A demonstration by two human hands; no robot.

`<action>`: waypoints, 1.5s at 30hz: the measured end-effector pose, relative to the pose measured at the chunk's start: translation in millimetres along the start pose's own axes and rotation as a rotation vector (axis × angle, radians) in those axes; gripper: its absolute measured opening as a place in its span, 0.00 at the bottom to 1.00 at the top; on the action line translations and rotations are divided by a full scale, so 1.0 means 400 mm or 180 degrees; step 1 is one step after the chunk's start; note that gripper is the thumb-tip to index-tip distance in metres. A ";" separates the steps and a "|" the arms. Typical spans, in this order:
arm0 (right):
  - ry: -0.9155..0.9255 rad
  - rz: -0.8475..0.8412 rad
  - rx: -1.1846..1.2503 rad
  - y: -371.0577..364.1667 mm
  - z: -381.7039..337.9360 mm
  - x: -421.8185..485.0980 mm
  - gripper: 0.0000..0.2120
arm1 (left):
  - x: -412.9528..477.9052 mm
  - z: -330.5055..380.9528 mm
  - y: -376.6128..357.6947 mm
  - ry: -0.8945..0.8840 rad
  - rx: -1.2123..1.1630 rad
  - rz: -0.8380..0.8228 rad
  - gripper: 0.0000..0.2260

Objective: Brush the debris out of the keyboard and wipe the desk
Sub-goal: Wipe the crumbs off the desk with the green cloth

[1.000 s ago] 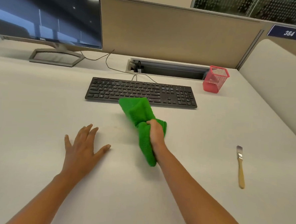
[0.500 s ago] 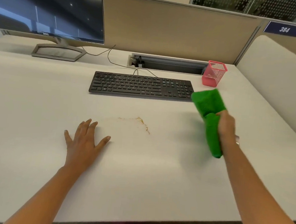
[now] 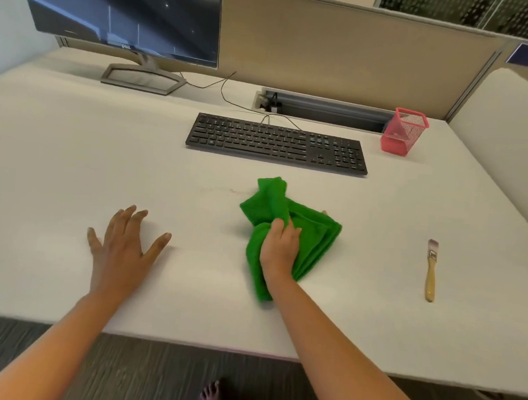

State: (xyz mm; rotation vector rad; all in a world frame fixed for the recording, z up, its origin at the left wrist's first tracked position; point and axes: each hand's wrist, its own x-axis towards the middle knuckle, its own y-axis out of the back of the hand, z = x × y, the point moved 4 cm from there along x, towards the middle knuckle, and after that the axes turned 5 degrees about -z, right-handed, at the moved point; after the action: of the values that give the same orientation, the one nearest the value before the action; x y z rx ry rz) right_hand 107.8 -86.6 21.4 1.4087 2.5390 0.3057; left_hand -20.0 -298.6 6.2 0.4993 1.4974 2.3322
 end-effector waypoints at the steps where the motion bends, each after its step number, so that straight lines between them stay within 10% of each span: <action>1: -0.0049 -0.0124 0.0399 -0.022 -0.019 -0.013 0.18 | 0.000 -0.001 0.002 0.0036 -0.0088 0.0025 0.27; 5: -0.0583 -0.0211 0.1330 -0.008 -0.073 0.022 0.17 | 0.005 -0.005 0.010 0.0131 -0.0295 0.0128 0.25; 16: 0.0242 0.0815 -0.0364 0.329 -0.172 0.222 0.14 | 0.008 -0.003 0.006 0.0146 -0.0284 0.0072 0.25; 32: 0.0381 -0.1015 -0.2294 -0.022 -0.078 0.191 0.22 | 0.034 -0.084 0.043 0.0037 -0.0389 0.0148 0.34; 41: 0.0490 -0.2015 -0.1301 -0.400 -0.160 -0.062 0.18 | 0.072 -0.241 0.106 0.0245 -0.0090 0.0090 0.24; 45: -0.0078 -0.1651 -0.0141 -0.396 -0.203 -0.055 0.11 | 0.087 -0.287 0.117 0.0293 0.0023 0.0027 0.24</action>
State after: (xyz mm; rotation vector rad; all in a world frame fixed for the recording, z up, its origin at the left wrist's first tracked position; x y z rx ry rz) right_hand -32.2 -193.5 55.6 0.6891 2.7349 0.2445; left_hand -106.8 -393.5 8.6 0.4058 1.5478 2.3868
